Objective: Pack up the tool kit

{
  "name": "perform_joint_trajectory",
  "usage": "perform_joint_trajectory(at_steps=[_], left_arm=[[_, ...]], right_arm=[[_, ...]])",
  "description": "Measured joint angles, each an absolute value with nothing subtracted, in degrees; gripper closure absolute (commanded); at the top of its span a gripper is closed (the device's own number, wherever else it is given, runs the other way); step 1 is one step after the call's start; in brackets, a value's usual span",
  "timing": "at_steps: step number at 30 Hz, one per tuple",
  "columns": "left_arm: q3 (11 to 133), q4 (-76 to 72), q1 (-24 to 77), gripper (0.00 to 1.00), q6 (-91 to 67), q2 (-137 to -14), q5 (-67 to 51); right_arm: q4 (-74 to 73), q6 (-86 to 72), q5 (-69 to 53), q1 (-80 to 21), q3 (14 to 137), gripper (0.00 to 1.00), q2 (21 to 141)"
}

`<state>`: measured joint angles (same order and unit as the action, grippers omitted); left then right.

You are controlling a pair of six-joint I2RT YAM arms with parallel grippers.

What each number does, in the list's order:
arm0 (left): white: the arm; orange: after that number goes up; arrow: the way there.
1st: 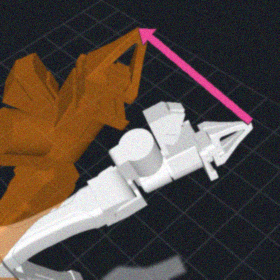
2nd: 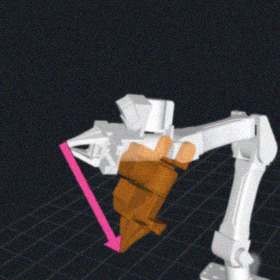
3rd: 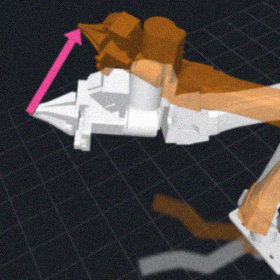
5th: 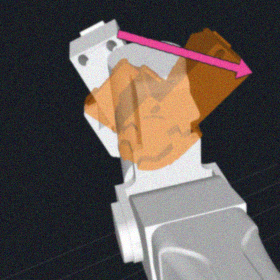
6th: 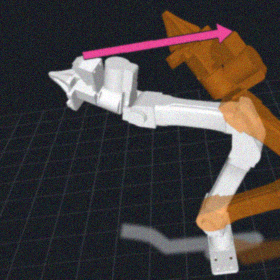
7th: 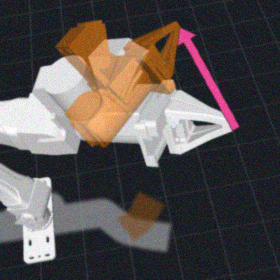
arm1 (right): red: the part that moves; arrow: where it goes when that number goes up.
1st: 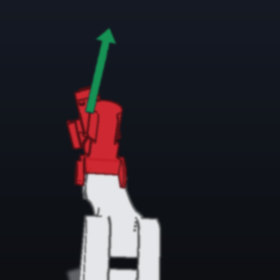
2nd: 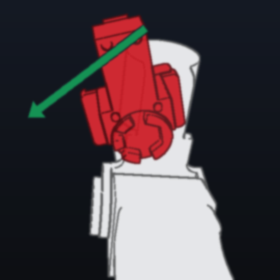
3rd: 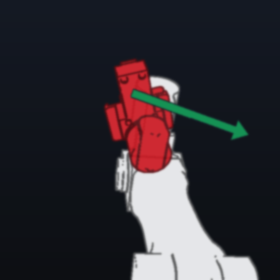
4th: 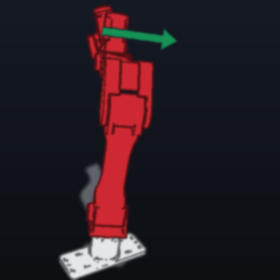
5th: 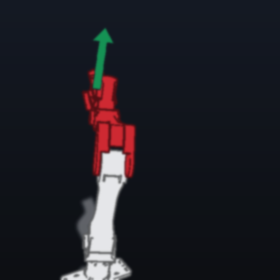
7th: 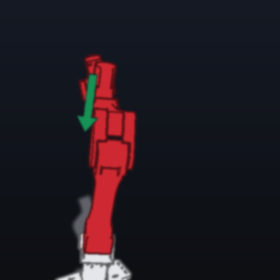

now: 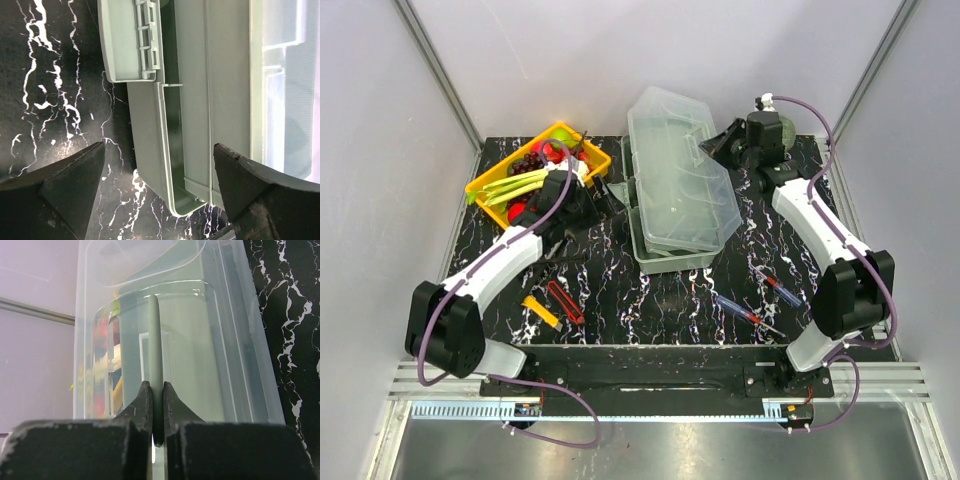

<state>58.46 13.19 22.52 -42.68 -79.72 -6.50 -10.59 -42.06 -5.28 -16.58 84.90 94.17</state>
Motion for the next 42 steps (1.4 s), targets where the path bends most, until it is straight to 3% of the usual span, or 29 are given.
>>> perform_joint_trajectory(at_steps=[5,24,31,36,42], left_arm=[[58.5,10.6,22.9,0.03,-42.7,-82.6,-9.0],[59.7,-0.2,26.1,0.01,-37.7,-83.3,-14.2],[63.8,1.0,26.2,0.01,-36.0,-85.5,-16.3],[68.7,2.0,26.6,0.01,-34.8,-89.3,-18.7],[71.9,3.1,27.9,0.01,-33.1,-90.9,-19.6]], right_arm=[[-9.2,-43.9,-7.2,-14.8,82.7,1.00,92.7],[-7.1,-46.1,-9.4,-11.7,80.3,0.99,91.4],[-6.8,-46.3,-10.0,-10.2,79.7,0.81,90.9],[-7.9,-46.0,-8.1,-9.5,79.7,0.48,90.4],[-9.5,-43.6,-6.6,-9.4,79.7,0.27,88.8]])
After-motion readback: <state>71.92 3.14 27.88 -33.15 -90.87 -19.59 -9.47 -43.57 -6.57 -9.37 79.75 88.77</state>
